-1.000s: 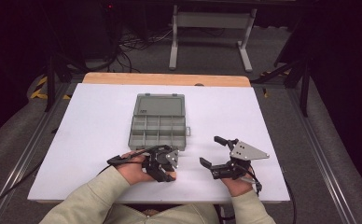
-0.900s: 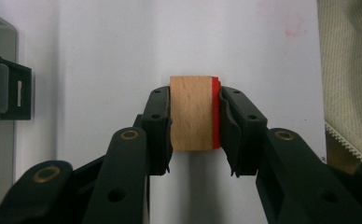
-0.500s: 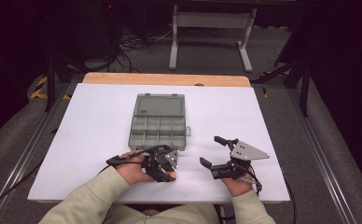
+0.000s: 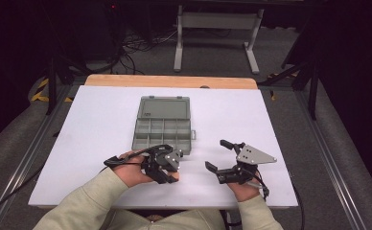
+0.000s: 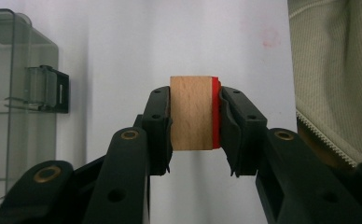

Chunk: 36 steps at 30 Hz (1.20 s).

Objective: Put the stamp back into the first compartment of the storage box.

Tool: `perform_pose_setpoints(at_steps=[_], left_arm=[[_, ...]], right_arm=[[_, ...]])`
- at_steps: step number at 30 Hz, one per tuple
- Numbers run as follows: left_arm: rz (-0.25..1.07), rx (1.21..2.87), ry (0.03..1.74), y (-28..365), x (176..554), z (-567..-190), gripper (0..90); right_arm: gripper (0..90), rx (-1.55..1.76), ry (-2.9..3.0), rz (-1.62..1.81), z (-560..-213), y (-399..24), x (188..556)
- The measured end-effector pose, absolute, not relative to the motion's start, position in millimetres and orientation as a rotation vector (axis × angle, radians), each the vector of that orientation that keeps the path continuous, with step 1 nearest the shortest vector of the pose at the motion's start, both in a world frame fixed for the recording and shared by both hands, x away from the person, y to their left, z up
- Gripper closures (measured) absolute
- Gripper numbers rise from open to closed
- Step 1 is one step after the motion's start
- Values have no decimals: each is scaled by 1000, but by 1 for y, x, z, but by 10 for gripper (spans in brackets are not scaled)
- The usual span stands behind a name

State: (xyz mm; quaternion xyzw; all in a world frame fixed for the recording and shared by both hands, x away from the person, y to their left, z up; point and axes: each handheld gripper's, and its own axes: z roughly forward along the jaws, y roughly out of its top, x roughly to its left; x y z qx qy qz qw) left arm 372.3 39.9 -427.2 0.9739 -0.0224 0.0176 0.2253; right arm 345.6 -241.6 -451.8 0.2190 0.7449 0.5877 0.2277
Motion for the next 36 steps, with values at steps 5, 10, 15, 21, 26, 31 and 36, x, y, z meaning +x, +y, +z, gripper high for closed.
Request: perform_pose_setpoints(at_steps=[5,10,15,21,26,31,36], left_arm=[[61,2682,-56,44,372,-421,659],[82,2668,-54,49,373,-412,659],[97,2659,-45,54,374,-406,659],[125,2642,-43,60,376,-399,659],[159,2633,-33,67,379,-394,659],[172,2626,-11,73,385,-389,659],[191,2622,24,81,393,-383,660]], right_arm=[[78,606,2051,1619,-452,-242,346],[78,608,2051,1620,-452,-242,346],[78,609,2051,1616,-452,-242,346],[78,609,2052,1617,-452,-242,346],[78,610,2052,1617,-452,-242,346],[78,608,2053,1616,-452,-242,346],[78,608,2054,1616,-453,-242,346]])
